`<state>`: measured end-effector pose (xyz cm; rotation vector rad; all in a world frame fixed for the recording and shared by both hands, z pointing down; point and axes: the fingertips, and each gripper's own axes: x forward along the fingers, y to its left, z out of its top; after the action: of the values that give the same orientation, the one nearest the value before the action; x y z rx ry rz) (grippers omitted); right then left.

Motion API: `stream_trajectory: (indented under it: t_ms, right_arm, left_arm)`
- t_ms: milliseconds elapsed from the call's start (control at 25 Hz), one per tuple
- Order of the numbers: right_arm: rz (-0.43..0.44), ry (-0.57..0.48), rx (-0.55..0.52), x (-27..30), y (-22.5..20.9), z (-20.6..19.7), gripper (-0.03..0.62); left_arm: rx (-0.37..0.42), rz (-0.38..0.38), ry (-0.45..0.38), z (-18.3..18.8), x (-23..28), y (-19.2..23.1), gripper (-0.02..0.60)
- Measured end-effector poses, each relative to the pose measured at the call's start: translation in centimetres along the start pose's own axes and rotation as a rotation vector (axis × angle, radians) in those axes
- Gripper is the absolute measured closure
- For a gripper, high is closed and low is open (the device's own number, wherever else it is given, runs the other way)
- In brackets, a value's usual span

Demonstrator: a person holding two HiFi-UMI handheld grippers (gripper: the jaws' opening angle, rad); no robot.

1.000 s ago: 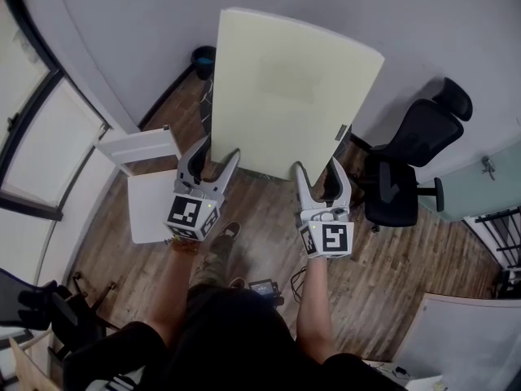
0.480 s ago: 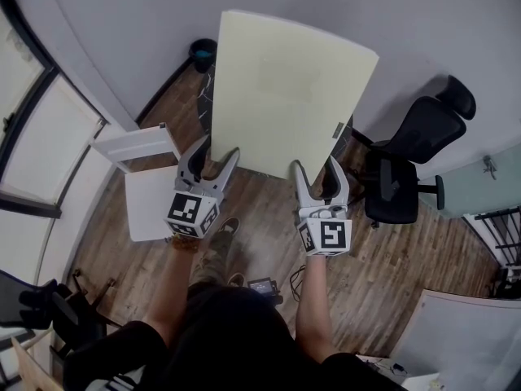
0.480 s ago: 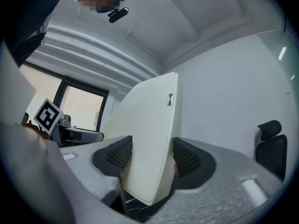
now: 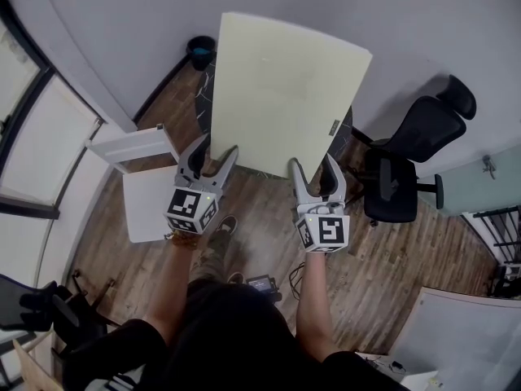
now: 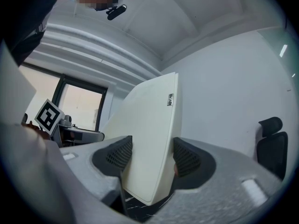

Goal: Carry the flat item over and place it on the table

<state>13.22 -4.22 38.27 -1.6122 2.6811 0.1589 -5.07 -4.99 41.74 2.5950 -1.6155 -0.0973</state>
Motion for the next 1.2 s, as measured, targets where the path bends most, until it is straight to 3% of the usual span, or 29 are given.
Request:
stream_trajectory:
  t_ms: [440,1200]
  right_arm:
    - [-0.054,0.011,0.011,3.2,-2.1,-0.1,0.321]
    - [-0.145,0.011,-0.012,12.6,-4.0,0.2,0.321]
  left_arm:
    - [0.02,-0.055,0.002,0.7,4.3,1.6,0.328]
    - [0.004,-0.142,-0.016,1.9,12.9,8.4,0.328]
